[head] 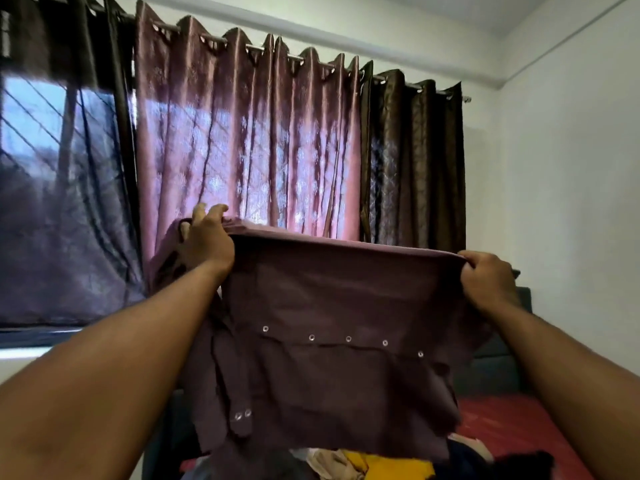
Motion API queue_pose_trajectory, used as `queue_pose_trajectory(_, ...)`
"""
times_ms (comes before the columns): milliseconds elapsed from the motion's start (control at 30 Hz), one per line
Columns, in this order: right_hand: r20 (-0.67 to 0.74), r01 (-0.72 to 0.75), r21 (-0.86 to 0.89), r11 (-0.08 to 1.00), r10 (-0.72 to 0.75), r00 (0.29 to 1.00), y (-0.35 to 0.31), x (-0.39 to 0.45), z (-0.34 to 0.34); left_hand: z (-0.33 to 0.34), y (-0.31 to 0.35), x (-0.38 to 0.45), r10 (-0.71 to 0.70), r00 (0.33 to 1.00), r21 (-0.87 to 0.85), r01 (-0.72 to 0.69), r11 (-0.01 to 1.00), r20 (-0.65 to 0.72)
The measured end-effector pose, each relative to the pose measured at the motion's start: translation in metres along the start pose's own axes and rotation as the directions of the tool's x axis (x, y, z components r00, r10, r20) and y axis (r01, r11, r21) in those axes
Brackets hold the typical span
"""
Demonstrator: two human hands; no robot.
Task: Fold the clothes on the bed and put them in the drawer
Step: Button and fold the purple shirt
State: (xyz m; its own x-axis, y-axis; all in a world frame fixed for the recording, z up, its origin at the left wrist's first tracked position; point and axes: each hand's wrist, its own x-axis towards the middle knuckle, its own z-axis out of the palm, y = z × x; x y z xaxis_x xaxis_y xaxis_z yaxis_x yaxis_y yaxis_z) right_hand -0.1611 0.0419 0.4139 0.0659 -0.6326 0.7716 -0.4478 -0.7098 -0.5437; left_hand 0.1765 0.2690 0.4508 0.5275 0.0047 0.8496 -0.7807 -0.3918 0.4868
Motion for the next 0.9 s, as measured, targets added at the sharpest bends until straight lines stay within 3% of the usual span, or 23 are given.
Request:
queue_pose_trajectory(67,0.031,0.019,-0.087,0.996,-0.016,0.999,0.007,-0.019,-0.017,-0.022,-0.010,-0.026,0.160,0.983,0.258,-0.178,0.950,0.086)
queue_pose_trajectory(167,0.218,0.031,-0.272,0.962,0.030,0.976,0.045,-0.080,-0.026,-0.048,-0.038,-0.093,0.284,0.859,0.422,-0.466,0.777,0.425)
queue_pose_trajectory(233,0.332,0.011,-0.381,0.924,0.126,0.935,0.083,-0.139,-0.026,-0.064,-0.056,-0.165,0.291,0.742,0.458,-0.622,0.635,0.604)
queue_pose_trajectory(267,0.374,0.003,-0.407,0.914,0.163,0.913,0.097,-0.167,-0.025,-0.065,-0.068,-0.195,0.298,0.659,0.448,-0.713,0.539,0.690)
queue_pose_trajectory(333,0.472,0.011,-0.468,0.883,0.240,0.848,0.141,-0.244,-0.017,-0.074,-0.094,-0.282,0.238,0.466,0.332,-0.833,0.442,0.852)
queue_pose_trajectory(433,0.621,0.084,-0.549,0.832,0.338,0.707,0.208,-0.351,0.001,-0.070,-0.152,-0.401,0.165,0.206,0.104,-0.870,0.481,0.965)
queue_pose_trajectory(533,0.732,0.144,-0.559,0.817,0.403,0.549,0.265,-0.445,0.008,-0.081,-0.195,-0.507,-0.061,0.013,0.050,-0.756,0.652,0.998)
queue_pose_trajectory(600,0.776,0.195,-0.571,0.797,0.448,0.444,0.287,-0.482,0.009,-0.083,-0.213,-0.565,-0.117,-0.133,-0.019,-0.733,0.680,0.984)
queue_pose_trajectory(633,0.792,0.219,-0.579,0.786,0.477,0.380,0.295,-0.493,0.010,-0.086,-0.211,-0.585,-0.141,-0.201,-0.065,-0.765,0.641,0.969)
queue_pose_trajectory(733,0.803,0.305,-0.596,0.743,0.551,0.228,0.308,-0.510,0.009,-0.092,-0.213,-0.622,-0.226,-0.283,-0.070,-0.754,0.653,0.932)
queue_pose_trajectory(800,0.798,0.342,-0.601,0.722,0.569,0.198,0.310,-0.513,0.012,-0.094,-0.201,-0.634,-0.307,-0.301,-0.001,-0.715,0.699,0.903)
queue_pose_trajectory(900,0.777,0.410,-0.623,0.667,0.590,0.220,0.304,-0.513,0.018,-0.092,-0.179,-0.633,-0.361,-0.281,0.069,-0.697,0.713,0.889)
